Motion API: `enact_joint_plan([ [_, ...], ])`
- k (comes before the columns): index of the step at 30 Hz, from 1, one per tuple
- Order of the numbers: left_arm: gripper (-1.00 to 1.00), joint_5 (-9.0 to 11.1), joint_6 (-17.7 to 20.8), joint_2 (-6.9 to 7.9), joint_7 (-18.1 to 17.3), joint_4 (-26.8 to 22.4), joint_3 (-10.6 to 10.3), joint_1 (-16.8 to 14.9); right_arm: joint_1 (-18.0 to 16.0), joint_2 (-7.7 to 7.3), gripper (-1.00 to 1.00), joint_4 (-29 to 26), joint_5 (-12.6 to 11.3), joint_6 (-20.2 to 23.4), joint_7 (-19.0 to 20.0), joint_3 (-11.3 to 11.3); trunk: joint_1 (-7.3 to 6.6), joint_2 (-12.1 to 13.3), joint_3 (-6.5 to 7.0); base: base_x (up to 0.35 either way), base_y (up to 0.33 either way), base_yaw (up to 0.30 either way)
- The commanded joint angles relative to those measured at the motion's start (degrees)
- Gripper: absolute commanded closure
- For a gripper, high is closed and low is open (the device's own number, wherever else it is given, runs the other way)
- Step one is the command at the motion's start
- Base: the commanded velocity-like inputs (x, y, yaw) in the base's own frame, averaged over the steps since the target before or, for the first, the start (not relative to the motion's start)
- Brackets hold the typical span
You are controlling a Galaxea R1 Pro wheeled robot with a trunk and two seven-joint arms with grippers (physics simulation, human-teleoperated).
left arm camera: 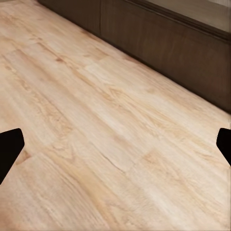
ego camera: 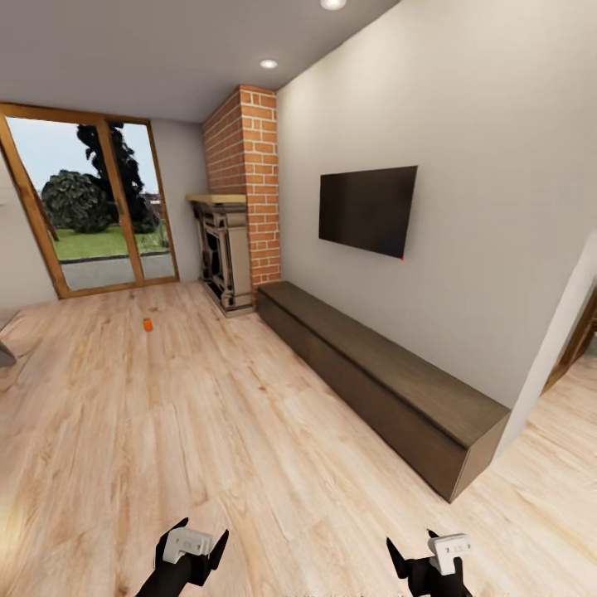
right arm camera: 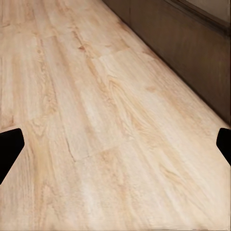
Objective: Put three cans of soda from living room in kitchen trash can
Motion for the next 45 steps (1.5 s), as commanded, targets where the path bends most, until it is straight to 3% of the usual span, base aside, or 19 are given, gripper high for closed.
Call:
enact_joint_plan([
  [1,-1.00,0.0,0.0,0.00,0.0,0.0,0.0,0.0,0.0,0.00,-1.00,0.0,0.0,0.0,0.0,0.0,0.00,0.0,-0.06,0.000,0.000,-0.196],
  [34,-1.00,0.0,-0.1,0.00,0.0,0.0,-0.1,0.0,0.0,-0.06,-1.00,0.0,0.0,0.0,-0.1,-0.3,0.00,0.0,-1.18,0.000,-0.001,-0.219],
  [45,-1.00,0.0,-0.1,0.00,0.0,0.0,-0.2,0.0,0.0,-0.01,-1.00,0.0,0.0,0.0,-0.1,-0.3,0.00,0.0,-1.19,0.000,-0.172,-0.234],
])
